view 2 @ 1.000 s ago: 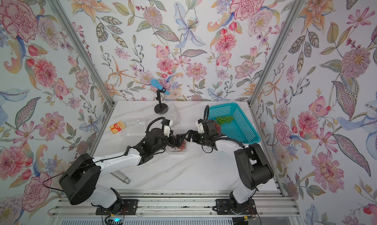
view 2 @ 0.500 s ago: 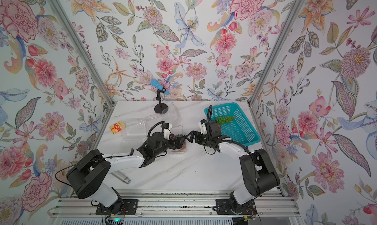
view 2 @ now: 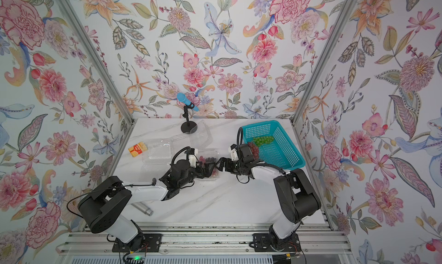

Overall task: Pack grapes into containers
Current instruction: Close the packing box at the center of the board, then move the packing box to the center of the board.

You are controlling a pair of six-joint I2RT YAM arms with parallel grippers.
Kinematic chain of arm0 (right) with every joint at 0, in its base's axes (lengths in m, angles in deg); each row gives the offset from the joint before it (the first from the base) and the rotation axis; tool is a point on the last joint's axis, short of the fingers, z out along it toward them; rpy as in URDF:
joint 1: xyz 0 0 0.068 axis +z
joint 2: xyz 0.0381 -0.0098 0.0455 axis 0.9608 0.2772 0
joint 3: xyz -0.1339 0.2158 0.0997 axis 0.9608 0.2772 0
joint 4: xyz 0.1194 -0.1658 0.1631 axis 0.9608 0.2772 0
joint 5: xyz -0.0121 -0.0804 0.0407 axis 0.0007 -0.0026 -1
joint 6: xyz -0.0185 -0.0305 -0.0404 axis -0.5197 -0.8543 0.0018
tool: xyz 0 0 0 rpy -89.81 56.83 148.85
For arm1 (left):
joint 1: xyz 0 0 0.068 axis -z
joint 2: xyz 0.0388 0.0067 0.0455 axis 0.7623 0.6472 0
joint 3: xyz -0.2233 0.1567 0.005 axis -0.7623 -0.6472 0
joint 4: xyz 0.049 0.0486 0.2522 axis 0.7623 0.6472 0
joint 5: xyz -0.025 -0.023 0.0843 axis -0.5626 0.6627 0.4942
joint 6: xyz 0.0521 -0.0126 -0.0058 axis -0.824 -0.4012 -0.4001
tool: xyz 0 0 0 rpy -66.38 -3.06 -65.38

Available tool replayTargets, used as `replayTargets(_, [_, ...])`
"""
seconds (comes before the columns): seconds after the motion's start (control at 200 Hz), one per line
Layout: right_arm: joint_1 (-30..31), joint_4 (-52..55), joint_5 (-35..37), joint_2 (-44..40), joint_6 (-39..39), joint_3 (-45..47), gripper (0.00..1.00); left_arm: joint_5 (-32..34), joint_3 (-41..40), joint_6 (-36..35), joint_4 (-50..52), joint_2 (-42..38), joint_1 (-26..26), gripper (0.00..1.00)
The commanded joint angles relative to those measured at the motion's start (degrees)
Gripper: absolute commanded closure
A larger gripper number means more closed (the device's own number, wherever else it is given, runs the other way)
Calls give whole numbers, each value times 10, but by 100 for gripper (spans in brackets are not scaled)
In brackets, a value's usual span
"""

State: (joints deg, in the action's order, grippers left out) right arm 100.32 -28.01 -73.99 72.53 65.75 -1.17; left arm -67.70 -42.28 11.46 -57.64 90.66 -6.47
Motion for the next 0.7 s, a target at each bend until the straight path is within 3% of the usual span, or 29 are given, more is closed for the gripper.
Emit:
replayTargets(0.0, [7,-21,-9,11,11,-16,3,18,-8,10,-16,-10,7,0])
replayTargets(0.24, [27,-45,-14,36,29,-26,14,24,-5,-9,2,-16,6,0])
replayTargets(0.49, [57,-88,-10,57,61,-35,24,33,20,-84,123,-124,-46,0])
replayTargets(0.695, [82,-101,0,97,79,-74,28,35,2,-93,172,-191,-83,0])
